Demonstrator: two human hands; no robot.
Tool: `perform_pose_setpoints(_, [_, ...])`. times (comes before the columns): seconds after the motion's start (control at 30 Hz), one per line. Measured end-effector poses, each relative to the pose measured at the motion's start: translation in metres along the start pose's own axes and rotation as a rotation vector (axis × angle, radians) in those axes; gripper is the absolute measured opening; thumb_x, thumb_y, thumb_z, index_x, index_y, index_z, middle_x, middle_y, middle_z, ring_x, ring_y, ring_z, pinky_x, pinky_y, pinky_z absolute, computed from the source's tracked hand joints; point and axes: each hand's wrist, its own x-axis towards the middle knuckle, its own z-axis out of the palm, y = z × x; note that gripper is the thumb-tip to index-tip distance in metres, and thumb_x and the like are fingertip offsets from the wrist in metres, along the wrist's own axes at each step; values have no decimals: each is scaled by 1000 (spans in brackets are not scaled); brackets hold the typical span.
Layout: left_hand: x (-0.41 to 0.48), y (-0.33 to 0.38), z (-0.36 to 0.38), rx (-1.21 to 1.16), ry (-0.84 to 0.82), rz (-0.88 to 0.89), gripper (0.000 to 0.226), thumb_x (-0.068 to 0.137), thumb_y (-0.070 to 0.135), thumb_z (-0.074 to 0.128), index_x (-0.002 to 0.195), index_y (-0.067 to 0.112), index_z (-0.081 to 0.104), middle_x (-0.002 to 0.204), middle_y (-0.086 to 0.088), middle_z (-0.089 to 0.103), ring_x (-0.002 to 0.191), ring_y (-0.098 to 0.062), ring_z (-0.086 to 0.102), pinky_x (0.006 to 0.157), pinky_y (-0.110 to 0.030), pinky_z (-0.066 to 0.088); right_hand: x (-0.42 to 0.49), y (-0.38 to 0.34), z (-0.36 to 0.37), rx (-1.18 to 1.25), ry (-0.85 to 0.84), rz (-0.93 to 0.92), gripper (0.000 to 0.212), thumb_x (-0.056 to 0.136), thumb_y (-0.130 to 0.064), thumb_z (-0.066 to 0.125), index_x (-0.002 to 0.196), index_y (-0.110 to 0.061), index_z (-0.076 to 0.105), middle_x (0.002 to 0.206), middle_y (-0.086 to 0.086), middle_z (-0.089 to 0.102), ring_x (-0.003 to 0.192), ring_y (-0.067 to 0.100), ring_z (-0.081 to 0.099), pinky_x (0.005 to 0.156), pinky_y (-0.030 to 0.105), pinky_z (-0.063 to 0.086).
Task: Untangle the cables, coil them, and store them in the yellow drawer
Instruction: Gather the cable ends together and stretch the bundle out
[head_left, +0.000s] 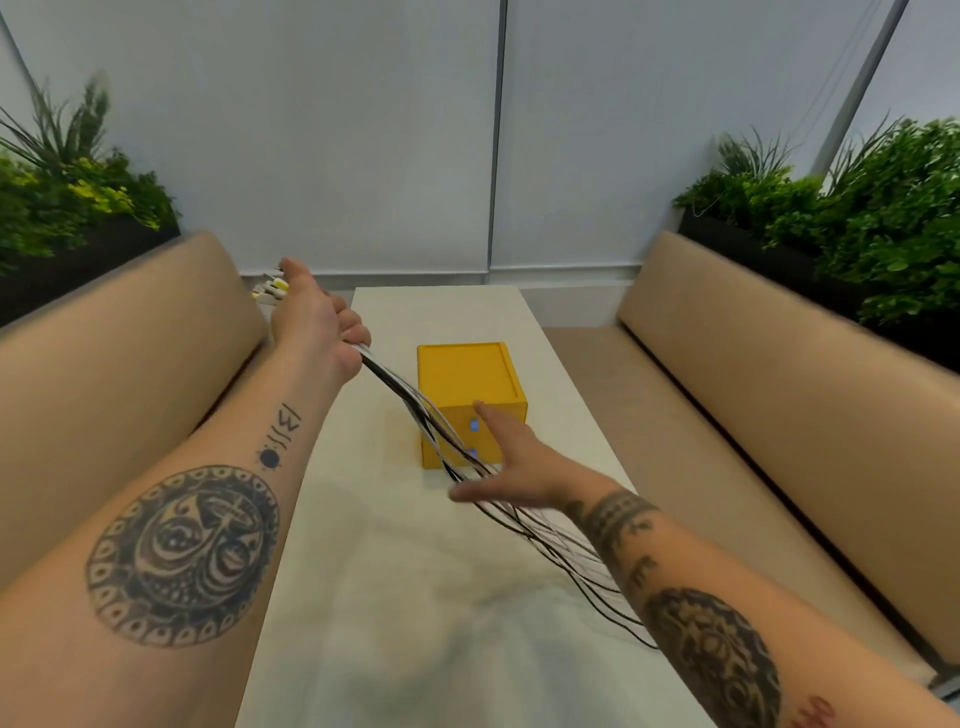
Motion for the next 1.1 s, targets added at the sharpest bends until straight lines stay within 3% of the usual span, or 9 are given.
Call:
perform_pose_setpoints(0.07, [-6, -8, 6, 28, -28, -8, 57, 92, 72, 43, 64, 24, 28, 56, 7, 18, 44, -11, 10, 38, -23, 10, 20, -51, -8, 32, 45, -107, 111, 73, -53, 82, 158, -26, 16, 161, -3, 28, 145, 15, 31, 118, 36, 31])
perform_pose_setpoints(0.13, [-12, -11, 9, 34, -45, -12, 57, 91, 72, 43, 65, 24, 28, 55, 8, 17, 44, -11, 10, 37, -23, 11, 38, -86, -13, 61, 60, -128, 79, 80, -45, 79, 144, -20, 39, 133, 3, 59, 116, 19, 60, 101, 39, 50])
perform_pose_setpoints(0.23, [-17, -7, 6, 15, -44, -27, 57, 92, 71, 43, 63, 24, 28, 54, 8, 18, 41, -10, 10, 36, -21, 11, 48, -107, 0, 142, 107, -140, 30, 96, -43, 57, 95, -13, 57, 79, 2, 61, 66, 20, 62, 70, 41, 59])
perform_pose_setpoints(0.3, [-17, 2, -1, 30, -37, -33, 56, 93, 69, 43, 64, 24, 29, 52, 8, 19, 40, -9, 11, 35, -19, 11, 43, -106, 15, 214, 169, -152, 40, 99, -48, 50, 76, -16, 48, 67, 0, 49, 58, 18, 47, 55, 35, 45])
perform_pose_setpoints(0.4, [-16, 5, -13, 117, -38, -10, 54, 94, 69, 43, 65, 25, 30, 52, 8, 18, 39, -9, 12, 34, -19, 12, 32, -92, 37, 239, 172, -150, 45, 99, -55, 46, 72, -18, 41, 66, 0, 42, 59, 17, 38, 55, 31, 31])
perform_pose_setpoints(0.67, [-5, -4, -43, 22, 26, -75, 57, 92, 69, 46, 62, 25, 28, 52, 9, 19, 38, -9, 12, 36, -17, 12, -4, -32, 59, 90, 140, -89, 43, 106, -45, 29, 79, -21, 52, 71, 4, 51, 70, 24, 48, 68, 35, 38])
perform_pose_setpoints(0.77, [-10, -5, -43, 4, -20, -75, 57, 94, 69, 44, 62, 25, 26, 53, 8, 16, 38, -9, 12, 36, -18, 11, -18, -4, 71, 12, 135, -100, 37, 108, -33, 29, 74, -34, 40, 70, -6, 47, 71, 21, 46, 68, 37, 39])
perform_pose_setpoints(0.97, [-40, 14, -27, -132, -341, -98, 56, 92, 71, 41, 60, 26, 34, 48, 8, 18, 36, -6, 15, 33, -17, 12, -40, 57, 78, -48, 197, -61, 41, 100, -57, 21, 78, -30, 41, 67, -4, 52, 60, 12, 45, 60, 35, 38])
perform_pose_setpoints(1.1, [-81, 21, -20, -73, -773, -268, 59, 92, 72, 35, 58, 25, 43, 44, 10, 23, 31, -3, 21, 27, -15, 21, -36, 69, 51, -57, 196, -28, 45, 102, -54, 23, 73, -24, 41, 66, -4, 49, 60, 13, 42, 59, 32, 33])
